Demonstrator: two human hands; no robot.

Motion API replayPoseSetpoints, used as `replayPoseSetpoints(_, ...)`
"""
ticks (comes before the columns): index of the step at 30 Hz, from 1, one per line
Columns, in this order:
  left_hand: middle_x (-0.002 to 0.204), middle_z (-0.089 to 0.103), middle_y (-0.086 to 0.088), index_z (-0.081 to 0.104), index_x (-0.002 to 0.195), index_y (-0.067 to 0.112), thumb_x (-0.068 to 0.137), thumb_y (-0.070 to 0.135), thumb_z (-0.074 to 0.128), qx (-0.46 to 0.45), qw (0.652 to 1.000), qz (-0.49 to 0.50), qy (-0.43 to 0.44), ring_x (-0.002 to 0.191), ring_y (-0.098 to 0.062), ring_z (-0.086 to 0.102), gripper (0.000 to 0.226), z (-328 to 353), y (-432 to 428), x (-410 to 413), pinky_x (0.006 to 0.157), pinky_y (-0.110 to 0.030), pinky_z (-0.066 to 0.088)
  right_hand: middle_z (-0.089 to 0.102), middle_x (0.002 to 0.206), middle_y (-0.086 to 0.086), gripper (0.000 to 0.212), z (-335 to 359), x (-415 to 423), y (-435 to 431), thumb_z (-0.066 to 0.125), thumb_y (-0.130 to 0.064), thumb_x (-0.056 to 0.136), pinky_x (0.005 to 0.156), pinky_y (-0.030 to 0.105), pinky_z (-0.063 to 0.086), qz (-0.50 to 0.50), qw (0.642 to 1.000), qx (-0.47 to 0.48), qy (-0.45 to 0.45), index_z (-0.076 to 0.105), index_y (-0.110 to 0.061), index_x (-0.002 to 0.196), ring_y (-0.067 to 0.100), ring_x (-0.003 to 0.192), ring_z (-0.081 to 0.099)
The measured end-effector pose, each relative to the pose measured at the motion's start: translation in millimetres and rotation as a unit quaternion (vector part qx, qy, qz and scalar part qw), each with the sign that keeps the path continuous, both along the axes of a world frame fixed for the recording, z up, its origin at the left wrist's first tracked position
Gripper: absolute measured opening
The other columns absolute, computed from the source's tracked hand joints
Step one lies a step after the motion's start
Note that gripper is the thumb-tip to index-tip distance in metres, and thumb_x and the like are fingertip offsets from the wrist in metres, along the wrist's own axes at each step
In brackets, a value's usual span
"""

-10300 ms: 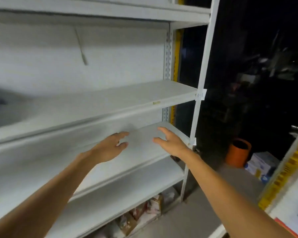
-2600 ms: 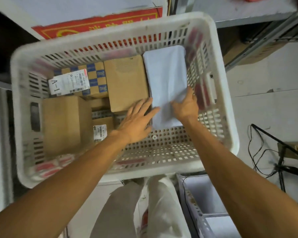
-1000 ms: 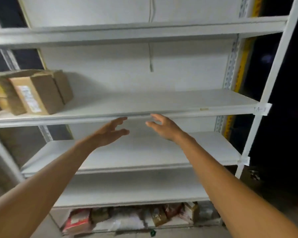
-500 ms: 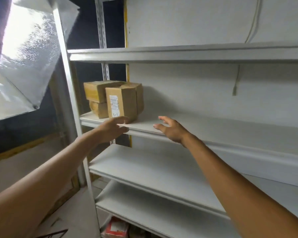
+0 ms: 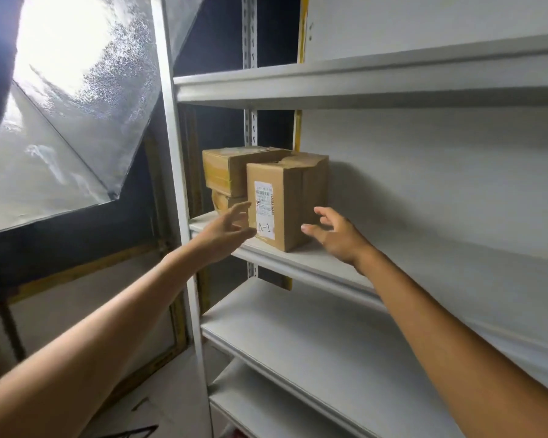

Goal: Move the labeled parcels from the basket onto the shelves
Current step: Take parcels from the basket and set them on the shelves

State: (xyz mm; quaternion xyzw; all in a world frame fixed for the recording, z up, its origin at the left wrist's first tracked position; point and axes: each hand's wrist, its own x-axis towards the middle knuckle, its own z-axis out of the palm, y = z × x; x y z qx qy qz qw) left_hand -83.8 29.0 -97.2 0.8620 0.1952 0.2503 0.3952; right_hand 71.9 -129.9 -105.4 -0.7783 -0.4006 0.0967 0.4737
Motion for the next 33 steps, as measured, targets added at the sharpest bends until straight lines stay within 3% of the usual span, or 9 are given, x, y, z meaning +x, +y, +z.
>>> replayPoseSetpoints(4,0.153,0.034,-0.008,0.02,0.15,0.022,0.095,0.02,0.057,-0.034,0.999,0.032,-0.014,0.132,-0.022,0.044,0.067,4.7,25.2,44.0,0.098,-0.031,0.038,0.034,0.153,0.009,0.074,3.3,41.5,37.8,0.066,-0.041,0.087,0.107,0.033,0.036,0.003,0.999,0.03,0.011,0.028,-0.026,0.149,0.023,0.137,0.038)
replayPoseSetpoints(11,0.152,0.036,-0.005,0.021,0.149,0.017,0.094,0.019,0.058,-0.076,0.992,0.068,-0.071,0.137,-0.023,0.038,0.066,-12.8,56.2,102.3,0.113,-0.045,0.032,0.041,0.146,0.006,0.097,-4.2,75.5,103.1,0.077,-0.026,0.08,0.093,0.024,0.033,-0.019,0.985,0.154,0.07,0.013,-0.021,0.152,0.021,0.131,0.041)
replayPoseSetpoints(14,0.138,0.05,-0.002,0.03,0.141,0.018,0.095,0.017,0.056,-0.07,0.991,0.061,-0.096,0.129,-0.022,0.048,0.052,-25.7,64.4,118.7,0.103,-0.038,0.041,0.043,0.144,0.008,0.101,-10.3,77.9,116.3,0.083,-0.03,0.073,0.098,0.022,0.031,-0.065,0.98,0.178,0.065,0.018,-0.022,0.15,0.025,0.131,0.044)
replayPoseSetpoints(17,0.13,0.055,0.0,0.026,0.142,0.02,0.095,0.021,0.056,-0.068,0.993,0.039,-0.087,0.119,-0.016,0.053,0.056,-34.0,75.7,130.4,0.096,-0.036,0.048,0.053,0.126,0.003,0.089,-14.3,95.6,114.4,0.086,-0.047,0.056,0.101,0.039,0.046,-0.093,0.976,0.199,-0.004,0.038,-0.035,0.13,0.021,0.117,0.054)
replayPoseSetpoints(19,0.121,0.056,0.005,0.029,0.14,0.021,0.094,0.027,0.059,-0.071,0.994,0.024,-0.083,0.11,-0.012,0.054,0.055,-37.5,81.2,135.8,0.082,-0.022,0.052,0.055,0.113,-0.012,0.074,-14.8,103.9,108.7,0.088,-0.03,0.064,0.099,0.036,0.048,-0.073,0.977,0.201,0.013,0.038,-0.04,0.118,0.012,0.108,0.056)
replayPoseSetpoints(21,0.118,0.058,0.005,0.036,0.135,0.02,0.091,0.031,0.063,-0.077,0.994,0.009,-0.08,0.106,-0.013,0.058,0.052,-39.8,86.3,142.7,0.07,-0.015,0.051,0.055,0.11,-0.017,0.07,-18.3,112.8,103.7,0.084,-0.021,0.071,0.099,0.031,0.047,-0.054,0.98,0.189,0.033,0.039,-0.038,0.122,0.008,0.107,0.055)
replayPoseSetpoints(26,0.113,0.059,0.004,0.032,0.135,0.018,0.088,0.022,0.067,-0.111,0.988,-0.014,-0.105,0.094,-0.005,0.06,0.059,-48.2,90.5,156.5,0.064,-0.017,0.055,0.055,0.127,-0.016,0.08,-39.4,124.1,92.2,0.082,-0.035,0.072,0.1,0.048,0.048,-0.03,0.985,0.153,0.071,0.036,-0.048,0.137,0.007,0.117,0.056)
replayPoseSetpoints(30,0.117,0.058,-0.004,0.035,0.136,0.019,0.085,0.021,0.07,-0.104,0.984,-0.026,-0.139,0.098,-0.016,0.063,0.062,-56.7,90.7,155.1,0.071,-0.025,0.058,0.056,0.132,-0.006,0.065,-49.4,122.8,88.6,0.071,-0.015,0.086,0.085,0.017,0.052,-0.019,0.979,0.179,0.095,0.039,-0.033,0.14,-0.009,0.102,0.057)
replayPoseSetpoints(33,0.133,0.05,-0.004,0.029,0.145,0.033,0.077,0.043,0.074,-0.07,0.988,-0.046,-0.133,0.11,-0.017,0.06,0.082,-63.1,91.0,149.5,0.085,-0.035,0.057,0.06,0.129,-0.003,0.062,-56.4,121.5,82.5,0.074,-0.012,0.083,0.08,0.015,0.052,-0.028,0.977,0.184,0.106,0.046,-0.025,0.137,0.004,0.107,0.061)
